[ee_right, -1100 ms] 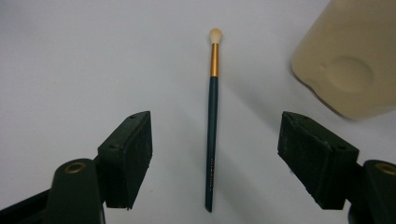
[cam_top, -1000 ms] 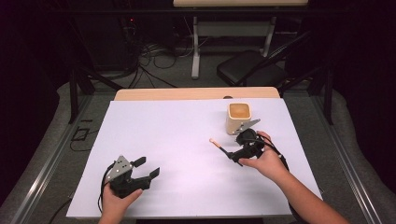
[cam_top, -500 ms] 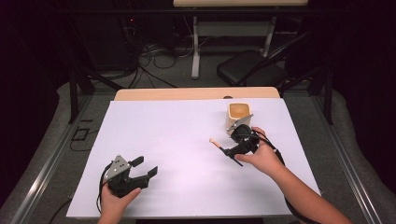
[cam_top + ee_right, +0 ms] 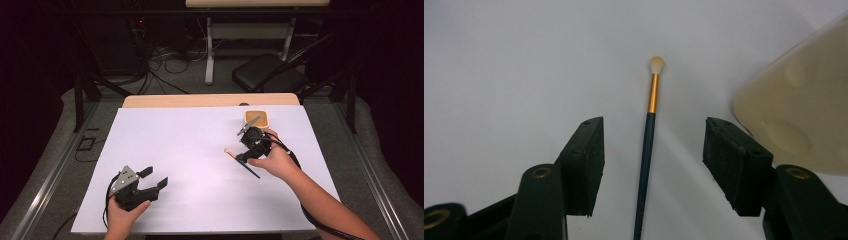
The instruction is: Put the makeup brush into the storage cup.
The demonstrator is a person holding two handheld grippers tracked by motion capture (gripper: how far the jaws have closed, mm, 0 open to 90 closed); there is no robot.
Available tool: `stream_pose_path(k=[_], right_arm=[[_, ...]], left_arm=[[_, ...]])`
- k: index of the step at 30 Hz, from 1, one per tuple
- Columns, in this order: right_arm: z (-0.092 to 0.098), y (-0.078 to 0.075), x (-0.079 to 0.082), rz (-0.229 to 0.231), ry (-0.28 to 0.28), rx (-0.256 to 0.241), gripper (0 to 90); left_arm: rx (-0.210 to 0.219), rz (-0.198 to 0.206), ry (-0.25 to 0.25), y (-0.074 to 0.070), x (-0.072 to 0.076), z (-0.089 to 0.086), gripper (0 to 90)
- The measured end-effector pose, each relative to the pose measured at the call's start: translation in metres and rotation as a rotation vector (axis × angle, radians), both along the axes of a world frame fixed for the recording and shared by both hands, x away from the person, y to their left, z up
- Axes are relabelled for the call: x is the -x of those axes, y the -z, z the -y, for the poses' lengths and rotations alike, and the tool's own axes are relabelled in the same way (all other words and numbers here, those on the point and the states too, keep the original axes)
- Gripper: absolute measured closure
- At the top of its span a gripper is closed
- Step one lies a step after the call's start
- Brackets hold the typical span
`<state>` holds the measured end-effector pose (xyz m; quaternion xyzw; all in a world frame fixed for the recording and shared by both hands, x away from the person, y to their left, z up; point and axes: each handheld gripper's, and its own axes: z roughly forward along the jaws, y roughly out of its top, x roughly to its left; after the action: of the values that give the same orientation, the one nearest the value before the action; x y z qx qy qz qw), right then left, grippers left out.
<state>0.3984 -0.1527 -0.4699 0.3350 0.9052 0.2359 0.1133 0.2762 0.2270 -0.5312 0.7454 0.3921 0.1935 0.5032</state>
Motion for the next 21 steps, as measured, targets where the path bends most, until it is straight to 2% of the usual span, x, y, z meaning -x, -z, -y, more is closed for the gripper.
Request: stream_pose_path(k=[2,7,10,12,16,21], right_arm=[[-0.004,0.003,-0.002,0.003,-0.021,0.025,41.9],[-0.007,0.004,-0.005,-0.028,-0.021,0.049,42.5],[-0.007,0.006,-0.008,-0.03,-0.015,0.06,44.4],[-0.008,0.007,-0.008,-0.029,-0.011,0.053,44.6],[-0.007,0.006,-0.011,-0.045,-0.014,0.073,45.5],[-0.007,0.011,-0.013,-0.055,0.001,0.068,49.8]], left_arm=[[-0.005,0.0,0.001,0.0,0.0,0.0,29.1],[-0.006,0.0,0.002,0.0,0.0,0.0,29.3],[-0.005,-0.004,0.002,0.0,0.0,0.0,29.4],[-0.004,-0.004,0.003,0.0,0.0,0.0,29.4],[-0.004,-0.005,0.001,0.0,0.0,0.0,29.5],[0.001,-0.007,-0.006,0.001,0.0,-0.001,29.5]])
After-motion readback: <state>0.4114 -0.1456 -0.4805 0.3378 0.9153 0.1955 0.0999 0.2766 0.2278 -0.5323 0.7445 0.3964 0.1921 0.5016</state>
